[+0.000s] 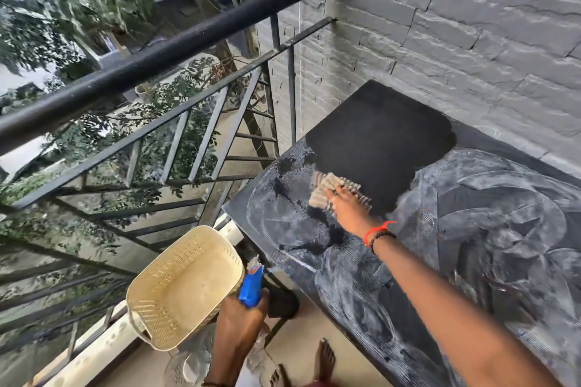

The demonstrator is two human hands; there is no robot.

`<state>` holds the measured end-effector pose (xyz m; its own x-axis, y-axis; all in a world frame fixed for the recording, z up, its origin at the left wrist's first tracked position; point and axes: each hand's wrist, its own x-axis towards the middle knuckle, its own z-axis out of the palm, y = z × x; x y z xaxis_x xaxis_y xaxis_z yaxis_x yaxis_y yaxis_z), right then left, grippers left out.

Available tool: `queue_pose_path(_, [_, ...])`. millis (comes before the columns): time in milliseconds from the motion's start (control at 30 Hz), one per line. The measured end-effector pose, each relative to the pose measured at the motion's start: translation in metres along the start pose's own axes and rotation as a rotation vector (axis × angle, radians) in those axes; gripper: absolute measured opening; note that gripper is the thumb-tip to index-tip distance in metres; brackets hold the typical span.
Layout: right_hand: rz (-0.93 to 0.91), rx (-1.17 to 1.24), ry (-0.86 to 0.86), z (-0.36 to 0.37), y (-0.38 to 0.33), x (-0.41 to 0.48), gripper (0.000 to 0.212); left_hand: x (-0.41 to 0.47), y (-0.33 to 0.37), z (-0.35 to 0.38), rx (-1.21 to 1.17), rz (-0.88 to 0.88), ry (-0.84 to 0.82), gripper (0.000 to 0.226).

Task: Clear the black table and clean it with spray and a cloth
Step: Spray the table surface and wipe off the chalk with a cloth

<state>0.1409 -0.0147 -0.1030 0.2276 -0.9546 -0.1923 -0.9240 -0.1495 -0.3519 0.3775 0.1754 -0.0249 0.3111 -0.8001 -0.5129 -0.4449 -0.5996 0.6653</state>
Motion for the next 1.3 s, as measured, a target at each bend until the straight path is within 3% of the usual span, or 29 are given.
queue_pose_path(200, [-0.181,0.04,-0.092,0.036,-0.078,-0.073,0.09,0.008,0.01,-0.007,-0.082,0.013,0.036,0.028])
queue_pose_path(300, [-0.217,0.048,-0.132,0.035,-0.072,-0.111,0.09,0.011,0.017,-0.011,-0.11,0.033,0.046,0.043])
queue_pose_path(400, [-0.242,0.046,-0.18,0.01,-0.052,-0.129,0.094,0.015,0.02,-0.013,-0.101,0.049,0.073,0.042])
queue_pose_path(567, [-0.16,0.079,-0.068,0.01,-0.028,-0.066,0.084,0.015,0.021,-0.015,-0.105,0.033,0.045,0.038])
queue_pose_path(700, [-0.188,0.098,-0.078,0.031,-0.074,-0.028,0.085,0.019,0.023,-0.017,-0.135,0.006,0.078,0.032])
queue_pose_path(833, [-0.338,0.082,-0.144,0.037,-0.11,-0.064,0.086,0.028,0.026,-0.023,-0.137,-0.007,0.158,0.026])
queue_pose_path(967, [-0.52,0.067,-0.229,0.037,-0.072,-0.098,0.091,0.038,0.031,-0.029,-0.192,-0.006,0.19,0.044])
queue_pose_path(1133, [-0.373,0.024,-0.169,0.023,-0.026,-0.04,0.095,0.051,0.029,-0.033,-0.187,0.018,0.205,0.049])
queue_pose_path(1300, [-0.324,0.081,-0.084,0.011,-0.093,0.03,0.07,0.057,0.037,-0.042,-0.212,-0.007,0.205,0.041])
